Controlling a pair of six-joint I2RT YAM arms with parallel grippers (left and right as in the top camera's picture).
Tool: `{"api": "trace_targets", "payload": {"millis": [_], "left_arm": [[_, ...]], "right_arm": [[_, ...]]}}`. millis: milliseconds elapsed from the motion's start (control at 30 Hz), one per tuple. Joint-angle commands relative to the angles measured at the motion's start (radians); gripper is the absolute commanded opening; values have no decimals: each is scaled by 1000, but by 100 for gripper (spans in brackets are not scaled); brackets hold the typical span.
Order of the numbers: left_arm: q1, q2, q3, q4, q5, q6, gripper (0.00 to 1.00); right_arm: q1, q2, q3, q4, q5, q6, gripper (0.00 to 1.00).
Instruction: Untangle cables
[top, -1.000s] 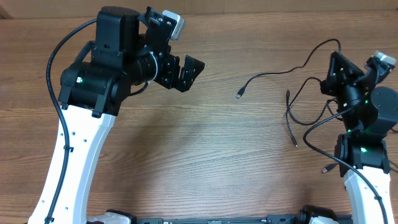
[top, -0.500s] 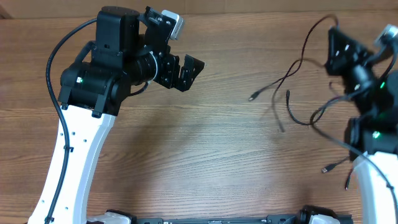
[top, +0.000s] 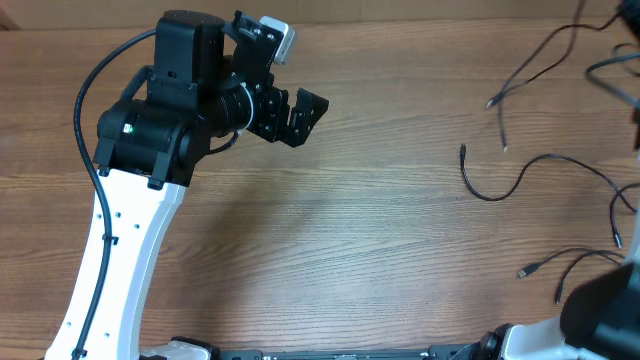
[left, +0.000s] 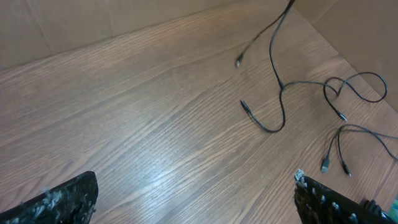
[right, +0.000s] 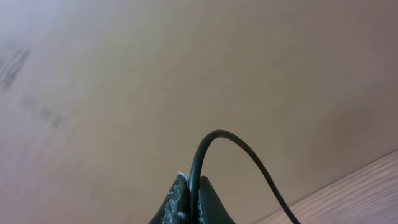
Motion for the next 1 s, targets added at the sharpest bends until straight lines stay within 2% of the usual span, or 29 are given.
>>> {"api": "trace_targets", "payload": {"millis": [0,267,533,567,600,633,667,700,967], "left_arm": [[-2,-10,10,3,-2,-9,100],[-2,-10,10,3,-3,-9,100],[-2,-10,10,3,-2,-9,100],[-2,-10,10,3,-3,-9,100],[-2,-10,10,3,-3,-9,100],[-2,-10,10,3,-2,-9,100],[-2,-10,10,3,-3,-9,100],[-2,-10,10,3,-2,-9,100],[-2,-10,10,3,-2,-9,99]], "right_arm": [[-72,102,65,49,-12,123,4],[-147,363,67,122,-27,134,4],[-151,492,66,56,58,64,4],[-153,500,66,29,78,63,15],[-155,500,66,15,82,51,36],[-156,500,66,10,82,34,61],[-157,500,66,7,80,16,91],[-160,500,66,-2,77,14,100],[-174,491,67,-98,34,13,100]]}}
